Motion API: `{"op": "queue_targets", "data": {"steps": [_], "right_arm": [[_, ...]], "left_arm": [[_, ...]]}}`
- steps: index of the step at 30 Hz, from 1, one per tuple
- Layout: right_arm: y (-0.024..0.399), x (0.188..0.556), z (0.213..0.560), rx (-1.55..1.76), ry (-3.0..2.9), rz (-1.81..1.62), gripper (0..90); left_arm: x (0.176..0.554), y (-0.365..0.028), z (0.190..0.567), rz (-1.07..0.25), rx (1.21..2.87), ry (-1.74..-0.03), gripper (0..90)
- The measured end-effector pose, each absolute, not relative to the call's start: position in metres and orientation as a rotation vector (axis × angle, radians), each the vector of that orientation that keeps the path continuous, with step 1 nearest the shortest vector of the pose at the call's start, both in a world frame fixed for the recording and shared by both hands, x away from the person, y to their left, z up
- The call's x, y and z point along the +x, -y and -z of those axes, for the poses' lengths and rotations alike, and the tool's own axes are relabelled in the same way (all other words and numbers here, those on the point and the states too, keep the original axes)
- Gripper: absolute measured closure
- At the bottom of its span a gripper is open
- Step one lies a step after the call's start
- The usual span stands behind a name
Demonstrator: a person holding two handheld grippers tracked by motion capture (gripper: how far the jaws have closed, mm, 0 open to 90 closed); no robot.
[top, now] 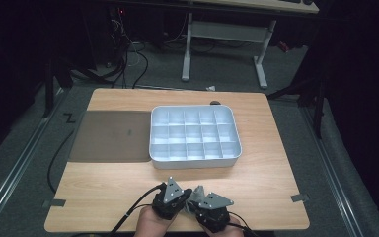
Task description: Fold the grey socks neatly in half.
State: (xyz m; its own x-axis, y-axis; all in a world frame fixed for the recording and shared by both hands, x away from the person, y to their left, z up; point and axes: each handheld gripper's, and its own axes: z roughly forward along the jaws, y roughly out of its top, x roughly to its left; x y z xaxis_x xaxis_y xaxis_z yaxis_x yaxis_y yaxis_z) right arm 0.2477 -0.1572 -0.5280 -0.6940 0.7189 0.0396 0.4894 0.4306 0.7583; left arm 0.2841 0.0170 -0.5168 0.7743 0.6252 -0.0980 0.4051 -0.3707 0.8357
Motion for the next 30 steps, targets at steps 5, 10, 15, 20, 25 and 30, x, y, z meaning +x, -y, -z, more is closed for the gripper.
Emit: {"op": "queue_targets", "data": {"steps": [5,10,15,20,25,30], "right_arm": [[0.158,0.246,0.528,1.043,-2.393,-1.136,84.2],[0.164,0.245,0.525,1.063,-2.395,-1.188,74.2],[0.182,0.238,0.507,1.086,-2.328,-1.294,74.4],[0.201,0.244,0.502,1.177,-2.238,-1.291,76.1],[0.193,0.249,0.521,1.229,-2.305,-1.163,64.3],[0.185,0.248,0.529,1.203,-2.307,-1.095,66.5]], "left_arm": [[0.287,-0.017,0.523,-0.293,2.04,-0.779,90.0],[0.286,-0.017,0.527,-0.31,2.053,-0.778,90.0],[0.286,-0.017,0.527,-0.314,2.051,-0.778,90.0],[0.285,-0.017,0.527,-0.317,2.048,-0.776,90.0],[0.285,-0.018,0.526,-0.317,2.043,-0.773,90.0],[0.282,-0.018,0.521,-0.319,2.015,-0.77,87.9]]}}
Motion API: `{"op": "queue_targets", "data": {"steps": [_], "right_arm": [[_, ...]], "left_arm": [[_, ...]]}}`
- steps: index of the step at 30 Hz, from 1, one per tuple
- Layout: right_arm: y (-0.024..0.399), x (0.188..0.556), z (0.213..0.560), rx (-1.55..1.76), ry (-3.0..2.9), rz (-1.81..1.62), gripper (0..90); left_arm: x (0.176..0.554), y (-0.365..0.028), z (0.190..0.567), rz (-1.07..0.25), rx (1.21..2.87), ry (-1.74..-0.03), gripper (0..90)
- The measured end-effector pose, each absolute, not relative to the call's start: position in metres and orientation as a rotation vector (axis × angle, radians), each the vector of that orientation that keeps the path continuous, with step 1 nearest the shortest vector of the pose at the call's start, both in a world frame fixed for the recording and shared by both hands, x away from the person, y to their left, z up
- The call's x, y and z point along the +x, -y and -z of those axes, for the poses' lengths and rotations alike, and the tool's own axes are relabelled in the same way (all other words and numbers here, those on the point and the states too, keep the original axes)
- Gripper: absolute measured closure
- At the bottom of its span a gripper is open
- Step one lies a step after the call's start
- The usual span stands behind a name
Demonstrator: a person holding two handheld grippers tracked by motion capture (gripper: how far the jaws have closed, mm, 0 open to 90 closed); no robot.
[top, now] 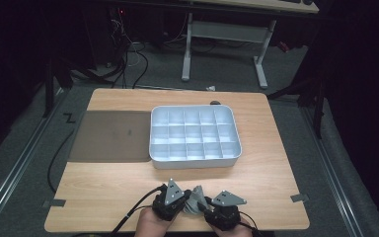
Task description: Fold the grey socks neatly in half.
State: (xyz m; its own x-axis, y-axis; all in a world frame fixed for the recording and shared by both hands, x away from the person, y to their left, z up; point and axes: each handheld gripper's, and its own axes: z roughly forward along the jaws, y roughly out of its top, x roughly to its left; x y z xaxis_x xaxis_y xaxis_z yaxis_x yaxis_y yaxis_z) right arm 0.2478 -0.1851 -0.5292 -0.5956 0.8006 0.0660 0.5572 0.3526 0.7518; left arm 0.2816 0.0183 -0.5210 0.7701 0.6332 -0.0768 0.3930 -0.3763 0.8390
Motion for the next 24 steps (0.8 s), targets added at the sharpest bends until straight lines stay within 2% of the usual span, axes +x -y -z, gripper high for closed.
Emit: {"op": "queue_targets", "data": {"steps": [7,14,24], "right_arm": [[0.183,0.246,0.53,1.197,-2.298,-1.091,68.1],[0.186,0.247,0.531,1.209,-2.302,-1.111,68.4],[0.188,0.248,0.531,1.216,-2.308,-1.12,67.9]], "left_arm": [[0.268,-0.012,0.512,-0.315,1.97,-0.734,84.9],[0.257,-0.017,0.534,-0.315,2.059,-0.761,87.5],[0.264,-0.017,0.53,-0.333,2.123,-0.731,90.0]]}}
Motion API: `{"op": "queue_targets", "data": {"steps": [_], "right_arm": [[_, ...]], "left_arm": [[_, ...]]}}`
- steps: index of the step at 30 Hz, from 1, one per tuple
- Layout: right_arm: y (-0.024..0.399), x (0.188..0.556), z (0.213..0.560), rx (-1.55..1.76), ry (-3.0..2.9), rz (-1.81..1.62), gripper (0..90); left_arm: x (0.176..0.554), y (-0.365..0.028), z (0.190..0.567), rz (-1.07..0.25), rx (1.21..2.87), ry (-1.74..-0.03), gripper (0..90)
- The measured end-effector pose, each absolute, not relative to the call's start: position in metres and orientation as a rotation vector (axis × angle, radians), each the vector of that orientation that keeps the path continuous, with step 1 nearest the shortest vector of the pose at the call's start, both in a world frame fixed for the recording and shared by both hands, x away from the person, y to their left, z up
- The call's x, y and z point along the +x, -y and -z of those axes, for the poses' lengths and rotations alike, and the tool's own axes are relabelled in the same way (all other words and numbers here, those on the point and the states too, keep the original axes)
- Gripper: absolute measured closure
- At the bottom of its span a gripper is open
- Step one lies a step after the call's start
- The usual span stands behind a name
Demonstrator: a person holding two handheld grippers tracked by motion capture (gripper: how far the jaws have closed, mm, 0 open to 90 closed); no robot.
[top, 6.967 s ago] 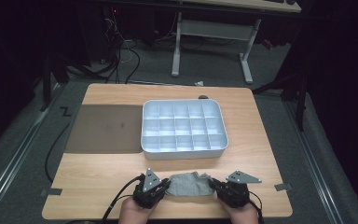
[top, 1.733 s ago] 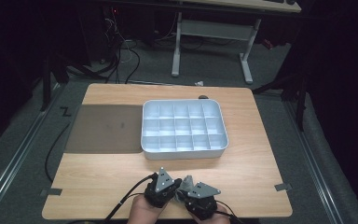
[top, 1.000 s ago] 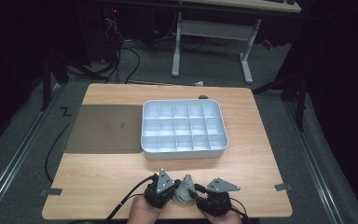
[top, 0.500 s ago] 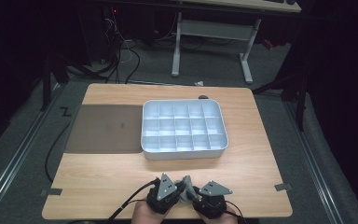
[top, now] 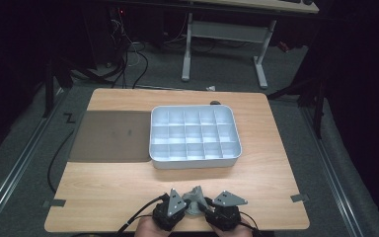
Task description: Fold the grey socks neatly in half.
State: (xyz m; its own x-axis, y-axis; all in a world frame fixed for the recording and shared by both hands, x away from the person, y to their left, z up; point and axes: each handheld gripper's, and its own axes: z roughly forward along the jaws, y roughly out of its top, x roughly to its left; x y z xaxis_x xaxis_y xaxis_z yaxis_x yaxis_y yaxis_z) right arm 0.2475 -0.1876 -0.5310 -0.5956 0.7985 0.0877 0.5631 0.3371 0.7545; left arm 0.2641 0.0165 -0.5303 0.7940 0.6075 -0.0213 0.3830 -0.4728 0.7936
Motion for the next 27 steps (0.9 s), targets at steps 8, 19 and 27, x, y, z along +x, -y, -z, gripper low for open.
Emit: {"op": "queue_targets", "data": {"steps": [8,19,27], "right_arm": [[0.2,0.257,0.531,1.288,-2.278,-1.121,64.3],[0.219,0.252,0.516,1.363,-2.217,-1.227,58.8],[0.232,0.253,0.512,1.388,-2.124,-1.15,73.2]], "left_arm": [[0.28,-0.003,0.531,-0.342,2.136,-0.698,90.0],[0.28,-0.003,0.532,-0.343,2.125,-0.695,90.0],[0.281,-0.004,0.532,-0.335,2.122,-0.698,90.0]]}}
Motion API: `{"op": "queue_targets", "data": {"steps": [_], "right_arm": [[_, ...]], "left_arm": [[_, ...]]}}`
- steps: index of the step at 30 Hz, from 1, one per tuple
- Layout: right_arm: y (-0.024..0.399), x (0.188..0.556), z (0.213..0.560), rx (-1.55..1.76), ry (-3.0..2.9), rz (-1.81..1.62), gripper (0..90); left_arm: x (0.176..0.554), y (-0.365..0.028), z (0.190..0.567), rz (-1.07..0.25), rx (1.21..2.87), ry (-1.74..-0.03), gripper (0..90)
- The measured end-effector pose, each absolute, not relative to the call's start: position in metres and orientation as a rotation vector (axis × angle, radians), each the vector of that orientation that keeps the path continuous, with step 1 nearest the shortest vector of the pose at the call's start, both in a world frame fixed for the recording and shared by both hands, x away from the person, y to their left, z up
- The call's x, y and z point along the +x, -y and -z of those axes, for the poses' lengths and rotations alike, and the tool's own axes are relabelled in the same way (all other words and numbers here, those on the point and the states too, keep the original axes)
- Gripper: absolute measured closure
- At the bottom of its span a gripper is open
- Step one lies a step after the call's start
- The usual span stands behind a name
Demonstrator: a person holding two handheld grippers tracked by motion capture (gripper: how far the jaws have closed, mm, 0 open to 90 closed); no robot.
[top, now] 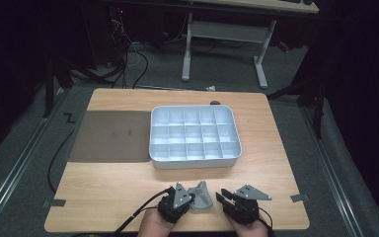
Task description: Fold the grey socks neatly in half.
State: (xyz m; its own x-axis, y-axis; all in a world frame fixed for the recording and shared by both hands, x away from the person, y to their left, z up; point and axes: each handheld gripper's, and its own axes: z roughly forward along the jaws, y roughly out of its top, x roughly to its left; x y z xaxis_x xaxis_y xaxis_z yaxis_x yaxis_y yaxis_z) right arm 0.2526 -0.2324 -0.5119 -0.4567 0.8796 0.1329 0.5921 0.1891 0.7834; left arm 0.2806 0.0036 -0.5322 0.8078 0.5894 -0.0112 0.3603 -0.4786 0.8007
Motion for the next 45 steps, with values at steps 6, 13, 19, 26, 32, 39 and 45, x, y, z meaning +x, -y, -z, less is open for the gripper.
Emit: {"op": "queue_targets", "data": {"steps": [6,13,19,26,32,39,45], "right_arm": [[0.223,0.262,0.523,1.38,-2.212,-1.092,89.0],[0.214,0.268,0.528,1.361,-2.264,-1.056,90.0],[0.212,0.269,0.53,1.351,-2.28,-1.061,90.0],[0.21,0.268,0.529,1.363,-2.276,-1.088,90.0],[0.208,0.265,0.525,1.341,-2.268,-1.144,90.0],[0.202,0.262,0.518,1.304,-2.272,-1.199,90.0],[0.193,0.26,0.516,1.267,-2.288,-1.228,90.0]], "left_arm": [[0.281,-0.004,0.532,-0.326,2.118,-0.704,90.0],[0.282,-0.004,0.532,-0.319,2.115,-0.707,90.0],[0.282,-0.004,0.532,-0.315,2.114,-0.71,90.0],[0.281,-0.004,0.532,-0.319,2.115,-0.709,90.0],[0.281,-0.003,0.532,-0.322,2.117,-0.707,90.0],[0.28,-0.003,0.532,-0.328,2.118,-0.707,90.0],[0.28,-0.003,0.532,-0.328,2.118,-0.706,90.0]]}}
